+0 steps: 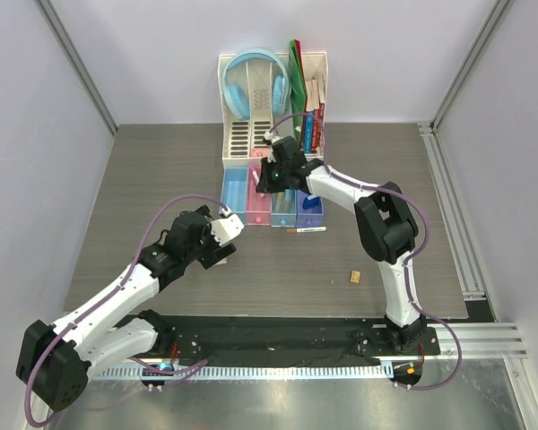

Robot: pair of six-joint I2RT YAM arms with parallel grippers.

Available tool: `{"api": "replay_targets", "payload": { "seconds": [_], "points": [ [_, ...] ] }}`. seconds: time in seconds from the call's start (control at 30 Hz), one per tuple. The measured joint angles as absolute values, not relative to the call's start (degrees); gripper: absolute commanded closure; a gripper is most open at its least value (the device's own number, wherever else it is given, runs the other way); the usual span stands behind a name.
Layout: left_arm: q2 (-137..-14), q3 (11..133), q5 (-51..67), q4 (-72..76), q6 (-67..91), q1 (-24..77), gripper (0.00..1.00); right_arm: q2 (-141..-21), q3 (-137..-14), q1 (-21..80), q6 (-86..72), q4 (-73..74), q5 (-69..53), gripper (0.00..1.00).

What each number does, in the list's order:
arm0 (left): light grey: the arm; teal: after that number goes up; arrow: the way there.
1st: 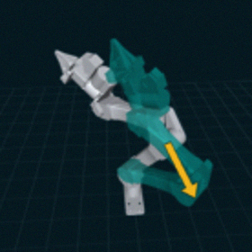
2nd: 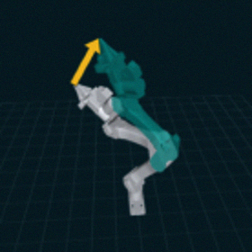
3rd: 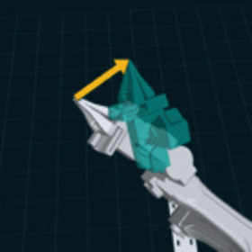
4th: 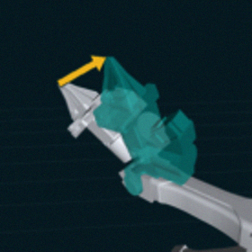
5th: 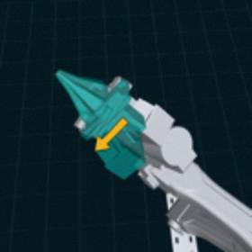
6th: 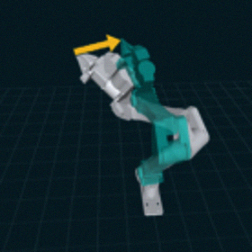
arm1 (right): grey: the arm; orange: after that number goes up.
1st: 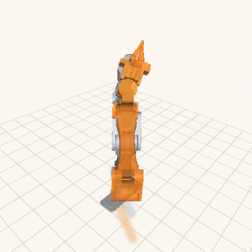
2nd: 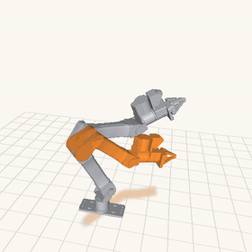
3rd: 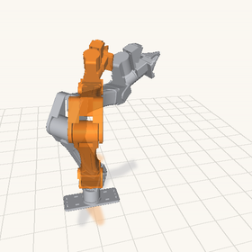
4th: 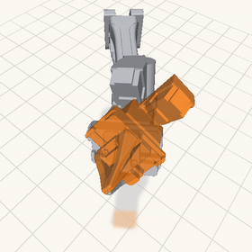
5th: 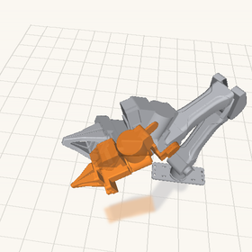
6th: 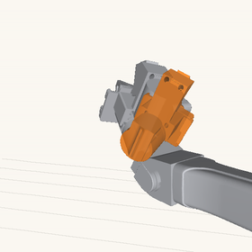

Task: Sort the stationery into containers
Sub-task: Place the pen in the storage box, then move the pen to the center of the board.

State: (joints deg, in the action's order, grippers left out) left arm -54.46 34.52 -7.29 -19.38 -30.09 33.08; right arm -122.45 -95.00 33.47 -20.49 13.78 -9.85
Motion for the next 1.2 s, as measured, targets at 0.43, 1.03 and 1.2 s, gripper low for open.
{"api": "replay_targets", "payload": {
  "seconds": [0.43, 1.03, 1.2],
  "points": [
    [-53.93, 34.59, -5.93, -19.57, -29.95, 32.91, 0.1, -116.11, -87.85, 37.01, -20.95, 11.99, -6.39, 0.99],
    [-54.65, 34.59, -4.67, -19.55, -28.95, 32.88, 0.08, -113.95, -85.58, 36.82, -20.45, 10.41, -5.5, 0.38],
    [-55.27, 34.59, -4.34, -19.57, -28.91, 32.86, 0.08, -112.46, -85.6, 37.01, -16.6, 12.6, -5.74, 0.36]
  ]
}}
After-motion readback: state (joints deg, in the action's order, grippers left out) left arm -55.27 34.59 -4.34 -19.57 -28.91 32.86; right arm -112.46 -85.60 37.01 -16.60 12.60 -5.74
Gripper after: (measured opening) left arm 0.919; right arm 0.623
